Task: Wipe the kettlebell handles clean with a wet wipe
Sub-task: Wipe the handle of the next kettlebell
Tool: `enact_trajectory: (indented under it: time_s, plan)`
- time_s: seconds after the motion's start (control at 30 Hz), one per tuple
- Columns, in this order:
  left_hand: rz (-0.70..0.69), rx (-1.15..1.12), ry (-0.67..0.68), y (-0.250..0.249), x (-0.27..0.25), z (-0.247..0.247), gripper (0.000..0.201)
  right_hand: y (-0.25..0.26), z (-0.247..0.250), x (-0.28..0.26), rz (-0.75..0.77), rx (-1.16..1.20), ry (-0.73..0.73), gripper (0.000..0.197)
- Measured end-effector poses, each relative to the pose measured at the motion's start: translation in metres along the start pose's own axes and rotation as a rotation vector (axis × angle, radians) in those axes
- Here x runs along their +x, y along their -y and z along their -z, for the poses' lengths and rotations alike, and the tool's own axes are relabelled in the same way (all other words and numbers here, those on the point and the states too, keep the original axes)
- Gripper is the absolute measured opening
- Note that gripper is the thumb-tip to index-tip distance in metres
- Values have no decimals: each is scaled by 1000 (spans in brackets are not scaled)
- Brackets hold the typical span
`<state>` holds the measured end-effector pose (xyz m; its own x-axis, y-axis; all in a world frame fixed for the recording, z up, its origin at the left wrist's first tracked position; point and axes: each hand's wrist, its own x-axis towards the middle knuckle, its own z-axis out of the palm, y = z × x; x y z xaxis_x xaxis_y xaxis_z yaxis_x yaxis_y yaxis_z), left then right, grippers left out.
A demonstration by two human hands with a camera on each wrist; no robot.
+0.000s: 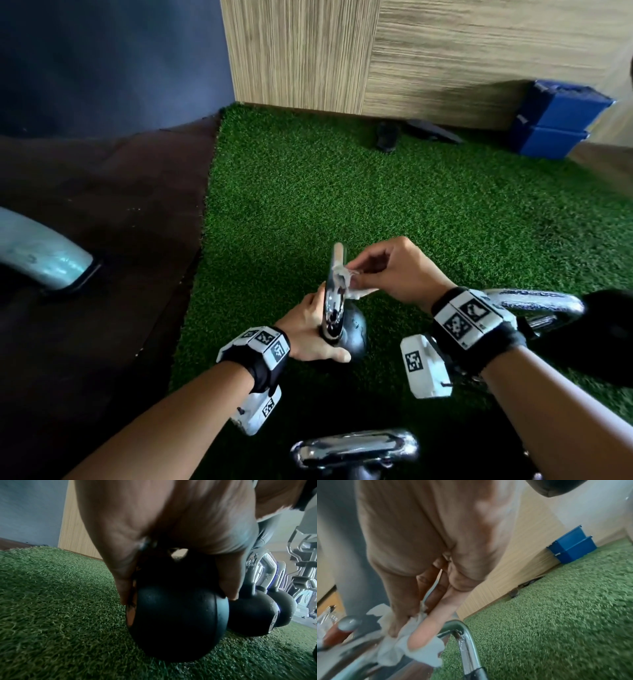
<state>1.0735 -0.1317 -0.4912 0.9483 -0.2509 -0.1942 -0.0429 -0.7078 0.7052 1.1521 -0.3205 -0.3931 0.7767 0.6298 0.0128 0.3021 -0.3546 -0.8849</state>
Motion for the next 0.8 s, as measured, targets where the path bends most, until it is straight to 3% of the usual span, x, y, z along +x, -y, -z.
enact_trajectory:
  time_s: [0.17, 0.43, 0.8]
  plan:
    - [43, 18, 15, 9, 1, -1, 128, 10, -2, -11, -94, 203, 94, 16]
    - [40, 48, 29, 12, 8, 0, 121, 16, -12, -21, -190, 217, 201, 19]
    - [61, -75, 50, 11, 4, 1, 95, -5, -32, -21, -219, 7, 198, 21]
